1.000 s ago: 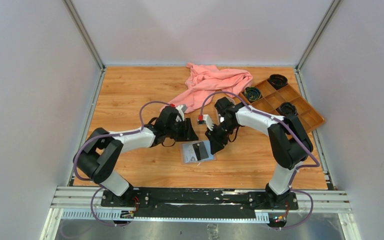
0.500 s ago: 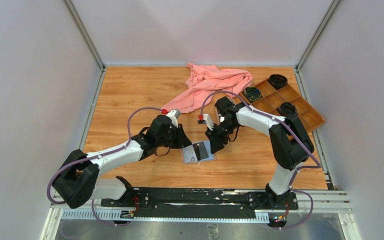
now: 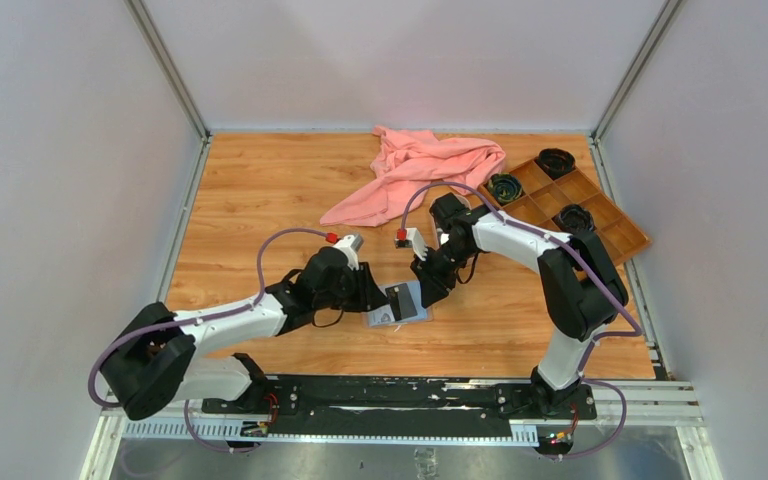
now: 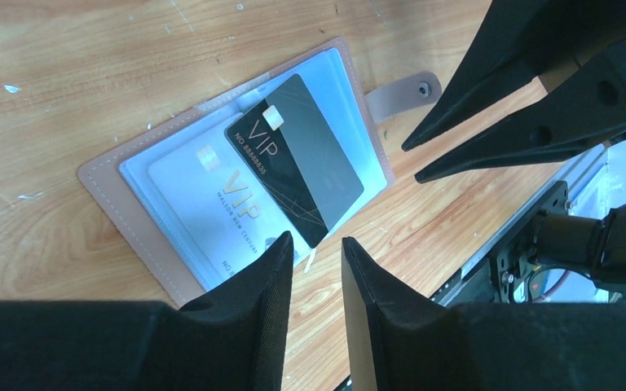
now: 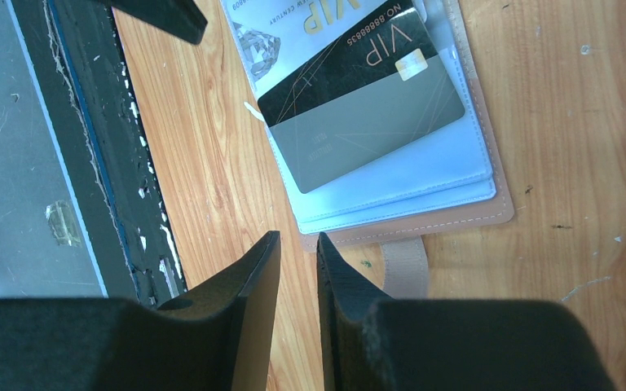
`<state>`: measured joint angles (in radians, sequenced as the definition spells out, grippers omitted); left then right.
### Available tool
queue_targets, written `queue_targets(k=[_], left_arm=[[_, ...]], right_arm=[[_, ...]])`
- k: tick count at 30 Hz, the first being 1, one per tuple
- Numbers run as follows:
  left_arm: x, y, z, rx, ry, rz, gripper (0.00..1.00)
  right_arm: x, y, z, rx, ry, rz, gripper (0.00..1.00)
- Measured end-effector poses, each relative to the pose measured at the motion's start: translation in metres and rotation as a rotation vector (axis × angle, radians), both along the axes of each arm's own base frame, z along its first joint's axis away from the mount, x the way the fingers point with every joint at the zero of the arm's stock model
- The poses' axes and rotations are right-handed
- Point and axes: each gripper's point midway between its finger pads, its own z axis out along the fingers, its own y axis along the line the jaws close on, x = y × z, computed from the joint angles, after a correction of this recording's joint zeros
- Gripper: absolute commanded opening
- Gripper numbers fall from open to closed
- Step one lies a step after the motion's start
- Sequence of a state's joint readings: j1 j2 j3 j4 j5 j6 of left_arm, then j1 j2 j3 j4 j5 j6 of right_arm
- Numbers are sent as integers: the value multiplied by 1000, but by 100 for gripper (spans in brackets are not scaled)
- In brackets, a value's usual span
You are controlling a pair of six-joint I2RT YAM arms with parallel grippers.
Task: Put the credit cards into the card holder
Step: Insert the credit card into the card holder.
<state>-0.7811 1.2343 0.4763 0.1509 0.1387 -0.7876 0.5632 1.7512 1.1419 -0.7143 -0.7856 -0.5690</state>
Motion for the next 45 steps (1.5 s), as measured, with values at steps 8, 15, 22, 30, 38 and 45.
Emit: queue_targets(k=[8,15,22,30,38,45], left_arm=[[0,-7,-7,0,12,14,36],[-1,-9,-23,27,54,46,39],[2,-18,-35,57,85,49,39],[10,-28,-38,63,90,52,41],[14,-34,-38,55,96,59,43],[20,-41,-39,46,97,59,43]], right_arm=[[0,0,0,-1,1,0,27],[0,0,-1,-2,4,0,27],[0,0,-3,-5,7,0,27],[0,0,-3,-5,8,0,27],[0,0,-3,-5,8,0,27],[0,0,-3,-6,7,-1,26]])
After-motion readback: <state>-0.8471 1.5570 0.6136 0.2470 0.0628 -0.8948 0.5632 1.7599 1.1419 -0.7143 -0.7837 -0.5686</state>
